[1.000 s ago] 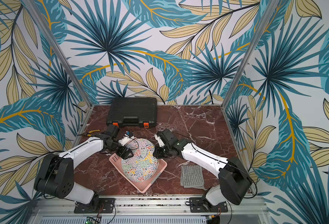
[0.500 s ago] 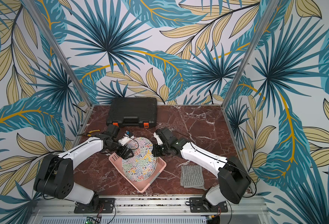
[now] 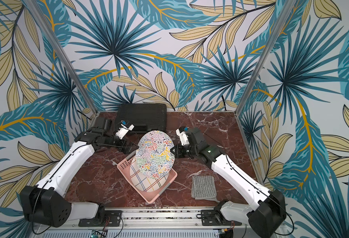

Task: Wipe the wet plate dry
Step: Pick up the plate from the bin.

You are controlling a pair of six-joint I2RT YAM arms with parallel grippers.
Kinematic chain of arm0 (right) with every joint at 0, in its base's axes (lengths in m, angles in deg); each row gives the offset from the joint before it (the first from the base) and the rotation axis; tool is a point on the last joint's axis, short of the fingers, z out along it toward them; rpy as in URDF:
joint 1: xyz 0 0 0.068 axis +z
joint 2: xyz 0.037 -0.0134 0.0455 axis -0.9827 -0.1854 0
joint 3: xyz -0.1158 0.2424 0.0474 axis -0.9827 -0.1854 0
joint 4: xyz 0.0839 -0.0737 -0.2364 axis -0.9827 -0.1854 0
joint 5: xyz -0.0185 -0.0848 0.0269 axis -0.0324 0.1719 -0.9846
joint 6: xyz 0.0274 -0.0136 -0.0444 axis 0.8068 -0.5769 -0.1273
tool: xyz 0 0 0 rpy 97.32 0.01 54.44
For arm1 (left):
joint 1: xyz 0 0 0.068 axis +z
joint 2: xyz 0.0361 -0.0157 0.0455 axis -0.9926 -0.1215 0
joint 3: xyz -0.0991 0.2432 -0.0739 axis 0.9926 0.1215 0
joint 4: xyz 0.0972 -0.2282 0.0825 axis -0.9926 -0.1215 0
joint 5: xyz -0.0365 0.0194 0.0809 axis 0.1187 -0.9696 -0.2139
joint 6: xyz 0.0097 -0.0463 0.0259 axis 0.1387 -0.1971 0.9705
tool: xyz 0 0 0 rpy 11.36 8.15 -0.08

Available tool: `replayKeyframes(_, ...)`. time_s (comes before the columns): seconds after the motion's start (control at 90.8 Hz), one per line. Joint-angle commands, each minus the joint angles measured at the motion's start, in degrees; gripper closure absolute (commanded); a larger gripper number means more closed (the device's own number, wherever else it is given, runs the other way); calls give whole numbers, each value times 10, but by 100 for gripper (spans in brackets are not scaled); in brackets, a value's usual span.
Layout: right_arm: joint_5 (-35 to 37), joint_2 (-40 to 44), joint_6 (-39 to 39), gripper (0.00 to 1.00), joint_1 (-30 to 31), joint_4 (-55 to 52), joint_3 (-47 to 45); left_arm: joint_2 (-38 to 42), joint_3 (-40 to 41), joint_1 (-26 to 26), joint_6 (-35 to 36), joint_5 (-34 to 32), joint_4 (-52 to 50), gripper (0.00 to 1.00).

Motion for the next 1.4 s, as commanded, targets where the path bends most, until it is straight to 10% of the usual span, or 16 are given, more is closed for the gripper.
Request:
replayKeyframes(0.0,-90,26,-10,100,-18,31,20,2,-22,3,-8,70,-53,0)
replayKeyframes(0.341,-169,57,-1,100,-28,102,-7,-19,-37,3,-23,210,-81,0)
replayKeyframes(0.518,-161,54,-9,100,-30,103,-12,-13,-42,3,-10,292,-101,15)
replayKeyframes(0.914,-76,25,-24,100,-40,68,-7,2,-40,5,-56,267,-65,100)
replayKeyframes(1.168,147,50,-17,40,-41,-60,16,15,-41,9,-78,239,-36,100)
replayKeyframes(1.388,374,83,154,35,-15,-271,-40,28,-32,13,-96,178,15,100)
